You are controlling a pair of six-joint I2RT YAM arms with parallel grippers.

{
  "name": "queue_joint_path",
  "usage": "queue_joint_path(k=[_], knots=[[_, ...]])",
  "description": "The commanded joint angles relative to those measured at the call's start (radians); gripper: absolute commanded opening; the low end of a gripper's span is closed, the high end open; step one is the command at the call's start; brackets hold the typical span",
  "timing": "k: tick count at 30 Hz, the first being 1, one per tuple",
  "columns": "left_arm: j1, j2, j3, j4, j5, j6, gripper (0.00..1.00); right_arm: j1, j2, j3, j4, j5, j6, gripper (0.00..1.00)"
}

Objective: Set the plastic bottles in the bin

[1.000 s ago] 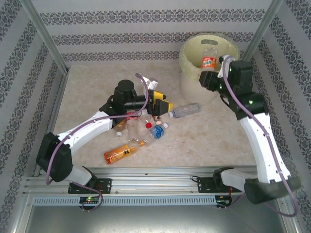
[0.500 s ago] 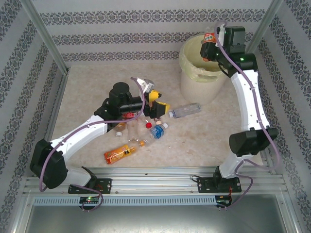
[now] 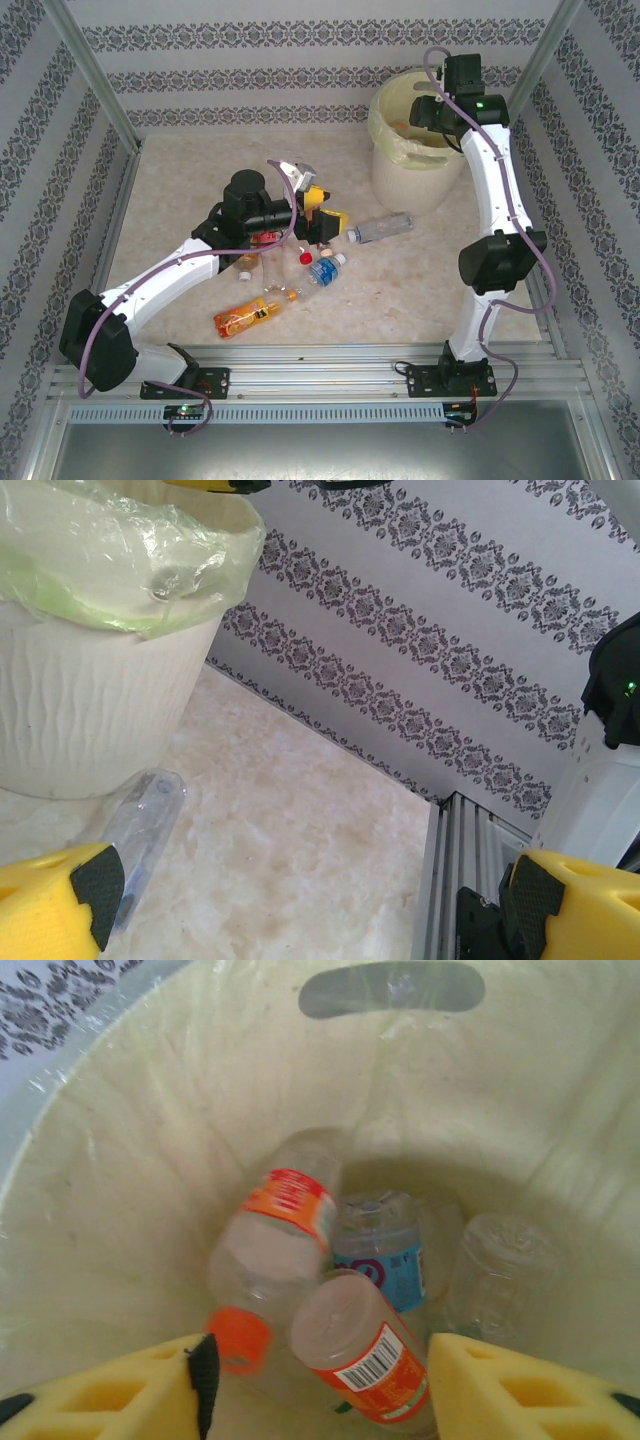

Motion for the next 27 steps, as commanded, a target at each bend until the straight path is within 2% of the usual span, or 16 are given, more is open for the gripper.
queue_joint_path(k=[1,9,13,16,20,23,27], knots=[[0.007,-0.024,0.009,-0.021,-0.012,0.029,1.00,-0.008,-0.013,0.028,-0.027,0.031,-0.013,0.63],[0.007,-0.031,0.028,-0.093,-0.011,0.088,1.00,-0.001,-0.208,-0.174,0.089,-0.074,-0.019,0.73],[0.007,-0.031,0.053,-0.188,-0.057,0.161,1.00,0.011,-0.338,-0.316,0.144,-0.110,-0.006,0.75],[0.007,-0.018,0.087,-0.258,-0.121,0.160,1.00,0.037,-0.440,-0.435,0.174,-0.133,-0.006,0.76],[0.007,-0.018,0.088,-0.257,-0.119,0.148,1.00,0.065,-0.580,-0.608,0.217,-0.251,-0.002,0.78],[0.007,-0.051,0.079,-0.258,-0.095,0.201,1.00,0.122,-0.691,-0.765,0.276,-0.322,0.007,0.79],[-0.002,-0.106,0.088,-0.324,-0.147,0.298,1.00,0.238,-0.797,-0.910,0.325,-0.315,0.022,0.79]])
